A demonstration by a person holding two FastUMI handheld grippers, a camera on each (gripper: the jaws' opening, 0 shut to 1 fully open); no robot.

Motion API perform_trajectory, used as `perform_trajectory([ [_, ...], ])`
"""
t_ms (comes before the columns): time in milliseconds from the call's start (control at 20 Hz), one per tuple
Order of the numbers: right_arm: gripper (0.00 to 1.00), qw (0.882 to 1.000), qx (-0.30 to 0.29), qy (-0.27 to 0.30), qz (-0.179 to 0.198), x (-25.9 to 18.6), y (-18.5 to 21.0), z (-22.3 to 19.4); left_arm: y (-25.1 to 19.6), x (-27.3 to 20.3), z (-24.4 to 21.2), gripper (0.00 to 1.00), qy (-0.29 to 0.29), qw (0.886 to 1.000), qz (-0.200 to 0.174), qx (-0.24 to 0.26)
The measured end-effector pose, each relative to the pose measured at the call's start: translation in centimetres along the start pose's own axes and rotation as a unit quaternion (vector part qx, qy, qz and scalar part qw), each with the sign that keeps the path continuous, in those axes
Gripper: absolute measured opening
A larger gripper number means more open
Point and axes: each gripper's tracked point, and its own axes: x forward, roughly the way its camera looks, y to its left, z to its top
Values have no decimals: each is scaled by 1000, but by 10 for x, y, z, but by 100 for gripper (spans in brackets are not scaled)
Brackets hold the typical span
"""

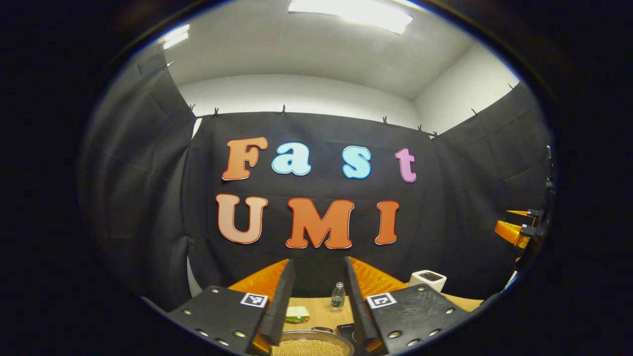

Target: First push the handle of the pot to place it horizontally, then grasp the pot with both hands and set it on the induction cooktop.

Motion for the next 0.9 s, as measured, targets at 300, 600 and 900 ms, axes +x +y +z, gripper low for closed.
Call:
perform_trajectory([
  [300, 95, 1000, -4, -5, -4, -3, -1, -9, -4, 0, -72, 4, 113, 994, -8, 10],
  [600, 95, 1000, -2, 4, 7, -3, 6, -29, -13, -20, -173, 2, 269, 963, -12, -26],
  [900, 95, 1000, 0, 14, 18, -1, 13, -58, -16, -70, -273, 2, 429, 902, -2, -55],
])
